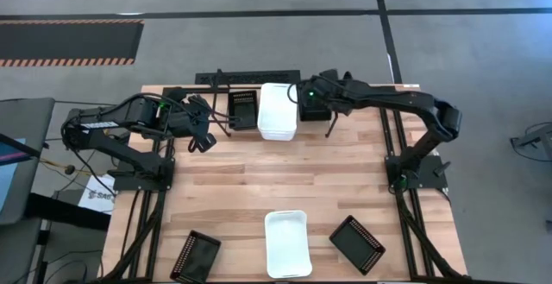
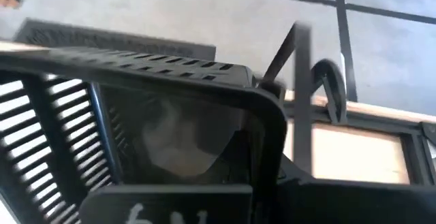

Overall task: Stack baskets on shelf by color
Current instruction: Stack the black bin on top of the right black bin on the shelf

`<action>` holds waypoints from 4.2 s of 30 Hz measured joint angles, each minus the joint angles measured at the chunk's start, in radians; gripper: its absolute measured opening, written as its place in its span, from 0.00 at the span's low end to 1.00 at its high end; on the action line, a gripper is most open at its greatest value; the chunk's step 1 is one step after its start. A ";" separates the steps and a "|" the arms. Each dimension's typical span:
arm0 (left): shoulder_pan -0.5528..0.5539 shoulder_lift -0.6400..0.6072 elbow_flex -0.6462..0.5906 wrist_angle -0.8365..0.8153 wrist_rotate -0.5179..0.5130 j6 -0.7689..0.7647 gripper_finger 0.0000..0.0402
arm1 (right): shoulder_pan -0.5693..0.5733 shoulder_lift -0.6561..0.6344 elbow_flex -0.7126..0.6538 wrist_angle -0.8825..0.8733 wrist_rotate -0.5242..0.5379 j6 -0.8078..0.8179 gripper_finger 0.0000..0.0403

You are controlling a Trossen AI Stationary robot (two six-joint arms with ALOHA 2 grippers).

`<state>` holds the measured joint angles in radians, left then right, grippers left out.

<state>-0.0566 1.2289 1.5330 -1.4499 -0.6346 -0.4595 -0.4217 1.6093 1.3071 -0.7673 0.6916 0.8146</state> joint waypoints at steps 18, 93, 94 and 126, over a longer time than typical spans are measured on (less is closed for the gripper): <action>0.000 0.000 0.000 0.000 0.000 0.011 0.00 | 0.025 0.007 0.028 0.019 -0.088 0.015 0.00; 0.000 0.000 0.000 0.001 0.000 -0.008 0.00 | -0.046 -0.018 0.028 -0.099 -0.382 0.028 0.01; 0.000 0.000 0.000 0.001 0.000 -0.008 0.00 | -0.046 -0.018 0.028 -0.097 -0.382 0.014 0.02; 0.000 0.000 0.000 0.001 0.002 -0.035 0.00 | -0.033 -0.024 0.028 -0.002 -0.345 -0.082 0.27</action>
<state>-0.0566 1.2289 1.5330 -1.4490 -0.6327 -0.4942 -0.4543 1.5858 1.3354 -0.7698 0.3461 0.7322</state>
